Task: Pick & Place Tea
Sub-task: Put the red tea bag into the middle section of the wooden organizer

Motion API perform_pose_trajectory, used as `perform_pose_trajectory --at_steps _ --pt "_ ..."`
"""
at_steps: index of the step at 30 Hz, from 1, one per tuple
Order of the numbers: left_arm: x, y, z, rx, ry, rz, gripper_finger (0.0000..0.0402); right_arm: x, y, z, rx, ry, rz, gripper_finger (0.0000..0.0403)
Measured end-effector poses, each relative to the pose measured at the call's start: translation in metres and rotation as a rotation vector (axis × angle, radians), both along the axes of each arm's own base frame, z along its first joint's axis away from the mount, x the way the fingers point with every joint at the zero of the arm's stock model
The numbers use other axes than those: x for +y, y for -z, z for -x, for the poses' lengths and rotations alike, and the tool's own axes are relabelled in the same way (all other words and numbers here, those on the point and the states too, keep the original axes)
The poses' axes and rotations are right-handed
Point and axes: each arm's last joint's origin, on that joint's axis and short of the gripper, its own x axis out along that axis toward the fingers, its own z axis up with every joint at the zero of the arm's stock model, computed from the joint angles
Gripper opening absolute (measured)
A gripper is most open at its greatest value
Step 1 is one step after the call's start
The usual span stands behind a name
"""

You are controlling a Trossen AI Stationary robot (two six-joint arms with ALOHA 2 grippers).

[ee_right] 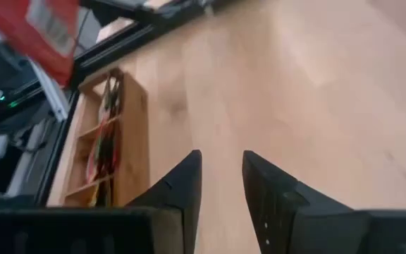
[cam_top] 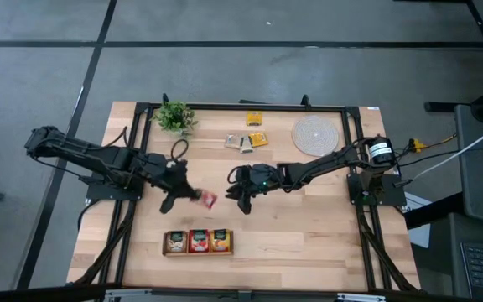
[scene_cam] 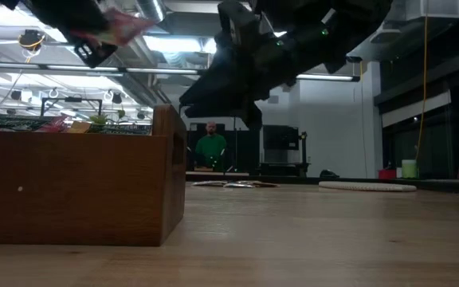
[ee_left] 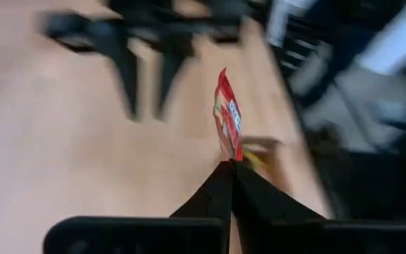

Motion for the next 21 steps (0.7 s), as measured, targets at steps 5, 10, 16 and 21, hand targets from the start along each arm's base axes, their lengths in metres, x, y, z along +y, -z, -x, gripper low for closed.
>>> perform_pose_trajectory --at_steps 5,10,16,21 --pt "-0.008 0.005 -0.005 0.177 0.117 0.112 0.0003 0.003 0.004 0.003 0.057 -0.005 -0.064 0.0102" --pt "-0.021 0.012 -0.017 0.33 0.236 0.178 0.0003 0.01 0.009 0.007 0.13 0.0 -0.09 0.0102" --pt "-0.039 0.02 -0.03 0.447 0.332 0.19 0.0003 0.009 0.017 0.013 0.246 0.064 -0.149 0.0102" --pt "-0.049 0.026 -0.04 0.496 0.373 0.178 0.0003 0.009 0.019 0.014 0.274 0.125 -0.172 0.0102"
